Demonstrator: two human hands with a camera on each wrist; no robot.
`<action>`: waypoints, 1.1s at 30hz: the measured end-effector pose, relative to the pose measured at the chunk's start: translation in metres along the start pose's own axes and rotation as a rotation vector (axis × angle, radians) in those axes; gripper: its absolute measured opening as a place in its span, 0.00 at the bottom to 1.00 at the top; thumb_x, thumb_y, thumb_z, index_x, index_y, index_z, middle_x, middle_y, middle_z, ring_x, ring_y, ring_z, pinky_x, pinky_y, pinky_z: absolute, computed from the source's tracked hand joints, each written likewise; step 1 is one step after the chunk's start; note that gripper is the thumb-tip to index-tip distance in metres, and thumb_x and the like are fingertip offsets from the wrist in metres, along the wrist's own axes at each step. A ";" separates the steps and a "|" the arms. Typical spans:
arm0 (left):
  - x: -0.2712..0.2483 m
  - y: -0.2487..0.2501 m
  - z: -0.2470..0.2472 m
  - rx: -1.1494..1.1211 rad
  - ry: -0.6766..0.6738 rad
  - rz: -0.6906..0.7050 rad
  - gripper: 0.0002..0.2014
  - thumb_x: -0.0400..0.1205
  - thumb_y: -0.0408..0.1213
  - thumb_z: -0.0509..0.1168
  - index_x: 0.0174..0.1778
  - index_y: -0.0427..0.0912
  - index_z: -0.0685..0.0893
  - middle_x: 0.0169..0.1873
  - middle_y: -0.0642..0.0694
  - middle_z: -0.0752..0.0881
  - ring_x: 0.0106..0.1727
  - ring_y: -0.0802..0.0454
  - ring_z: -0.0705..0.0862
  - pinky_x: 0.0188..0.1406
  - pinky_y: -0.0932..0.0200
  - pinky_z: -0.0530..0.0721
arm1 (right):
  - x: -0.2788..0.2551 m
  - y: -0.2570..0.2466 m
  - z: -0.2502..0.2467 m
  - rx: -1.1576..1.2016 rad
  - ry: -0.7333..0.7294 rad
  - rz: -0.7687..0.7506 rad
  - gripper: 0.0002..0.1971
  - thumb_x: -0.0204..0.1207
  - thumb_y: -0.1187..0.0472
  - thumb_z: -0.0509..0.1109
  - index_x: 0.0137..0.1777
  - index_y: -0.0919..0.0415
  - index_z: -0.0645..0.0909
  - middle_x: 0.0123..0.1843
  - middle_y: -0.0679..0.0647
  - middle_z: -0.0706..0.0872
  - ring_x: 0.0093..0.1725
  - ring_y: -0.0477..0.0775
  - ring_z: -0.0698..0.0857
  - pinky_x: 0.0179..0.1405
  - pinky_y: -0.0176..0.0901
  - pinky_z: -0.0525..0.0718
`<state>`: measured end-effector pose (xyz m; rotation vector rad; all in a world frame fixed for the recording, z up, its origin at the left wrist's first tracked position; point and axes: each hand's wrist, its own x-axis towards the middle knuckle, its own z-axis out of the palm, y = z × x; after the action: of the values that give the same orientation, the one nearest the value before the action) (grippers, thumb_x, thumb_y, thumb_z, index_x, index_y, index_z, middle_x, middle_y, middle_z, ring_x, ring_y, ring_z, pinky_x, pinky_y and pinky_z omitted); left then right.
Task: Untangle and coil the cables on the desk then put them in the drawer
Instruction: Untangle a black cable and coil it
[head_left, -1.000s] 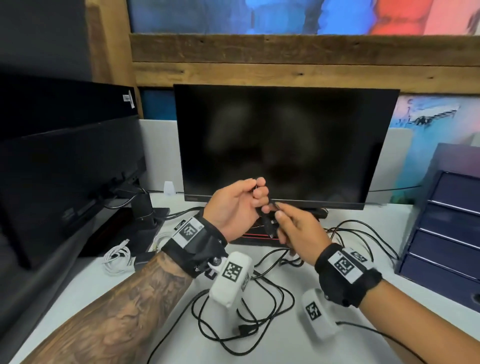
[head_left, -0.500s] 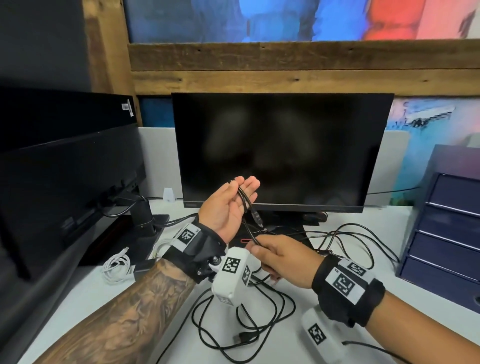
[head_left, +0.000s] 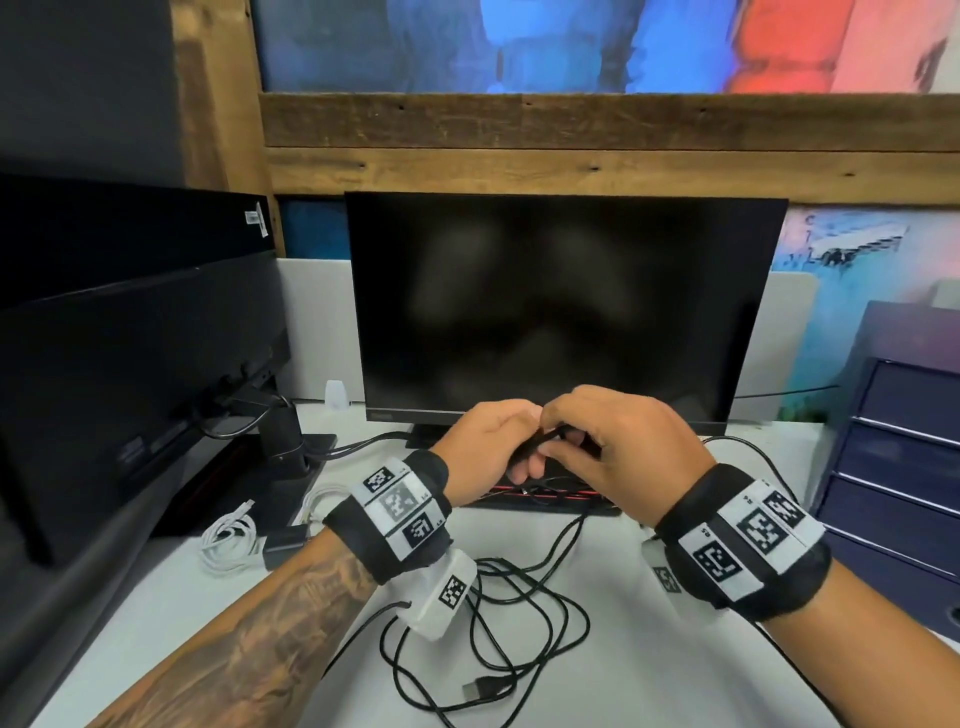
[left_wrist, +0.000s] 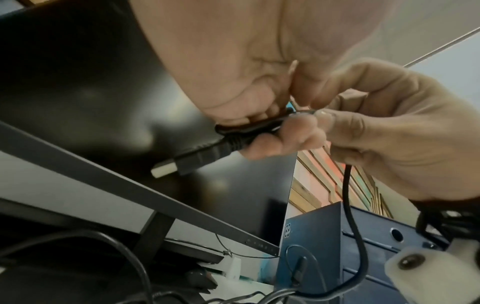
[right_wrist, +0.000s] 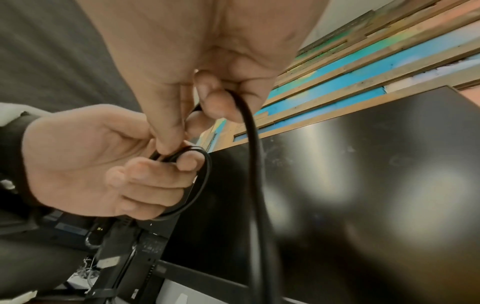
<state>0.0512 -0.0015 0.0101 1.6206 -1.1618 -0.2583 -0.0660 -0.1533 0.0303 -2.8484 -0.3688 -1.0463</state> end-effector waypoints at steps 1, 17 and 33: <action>0.000 0.001 -0.001 0.002 -0.032 -0.008 0.23 0.92 0.42 0.49 0.41 0.34 0.83 0.28 0.41 0.81 0.30 0.43 0.74 0.38 0.54 0.77 | 0.000 0.001 0.001 0.010 -0.002 0.001 0.05 0.78 0.53 0.74 0.52 0.46 0.83 0.41 0.42 0.81 0.39 0.46 0.83 0.37 0.48 0.85; -0.001 0.005 -0.016 0.607 0.038 0.075 0.08 0.83 0.46 0.69 0.40 0.53 0.78 0.33 0.54 0.82 0.35 0.55 0.80 0.37 0.57 0.82 | -0.004 0.014 0.005 0.512 -0.293 0.370 0.04 0.84 0.53 0.70 0.46 0.47 0.83 0.37 0.48 0.88 0.37 0.48 0.88 0.46 0.54 0.91; -0.001 0.019 -0.010 -0.303 -0.148 -0.089 0.17 0.89 0.41 0.57 0.35 0.42 0.79 0.21 0.52 0.67 0.23 0.56 0.62 0.26 0.62 0.66 | 0.000 0.032 -0.003 0.344 0.202 0.145 0.10 0.82 0.55 0.71 0.59 0.52 0.90 0.48 0.41 0.88 0.50 0.45 0.87 0.52 0.39 0.84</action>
<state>0.0469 0.0060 0.0296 1.4039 -1.1025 -0.5911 -0.0596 -0.1852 0.0329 -2.4046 -0.2872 -1.1070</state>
